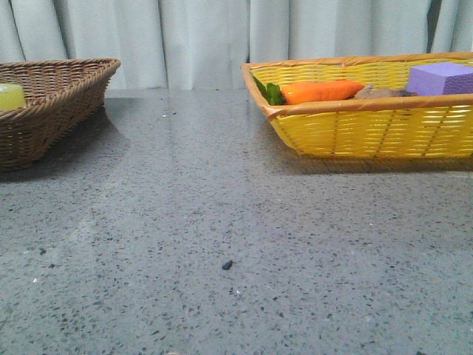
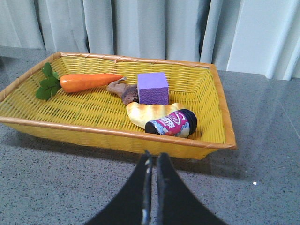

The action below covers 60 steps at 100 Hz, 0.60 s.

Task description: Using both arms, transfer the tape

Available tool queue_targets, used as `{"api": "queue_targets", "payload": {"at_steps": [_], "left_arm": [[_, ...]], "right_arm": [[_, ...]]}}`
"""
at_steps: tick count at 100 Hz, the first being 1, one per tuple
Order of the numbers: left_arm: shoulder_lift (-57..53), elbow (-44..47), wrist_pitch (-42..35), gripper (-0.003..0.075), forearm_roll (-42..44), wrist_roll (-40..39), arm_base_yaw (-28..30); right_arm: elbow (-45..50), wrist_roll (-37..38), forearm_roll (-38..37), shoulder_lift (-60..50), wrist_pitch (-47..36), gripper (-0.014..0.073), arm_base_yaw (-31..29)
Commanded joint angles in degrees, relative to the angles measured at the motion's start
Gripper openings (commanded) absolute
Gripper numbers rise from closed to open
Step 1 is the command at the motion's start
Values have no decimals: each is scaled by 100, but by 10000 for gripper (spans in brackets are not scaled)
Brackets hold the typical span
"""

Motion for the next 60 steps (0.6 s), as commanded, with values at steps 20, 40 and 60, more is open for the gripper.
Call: {"api": "queue_targets", "payload": {"at_steps": [20,40,60], "left_arm": [[-96,1128,-3267,-21,1191,-909,10],[-96,1939,-3517,-21,1167,-976,46],[-165,1968,-2836,-21,1768,-1865,311]], "right_arm": [[-113,-2,-218,-33,-330,-74,-23],[-113,-2,-218,-33,-330,-74,-23],[-113,-2,-231,-33,-330,-74,-23]]}}
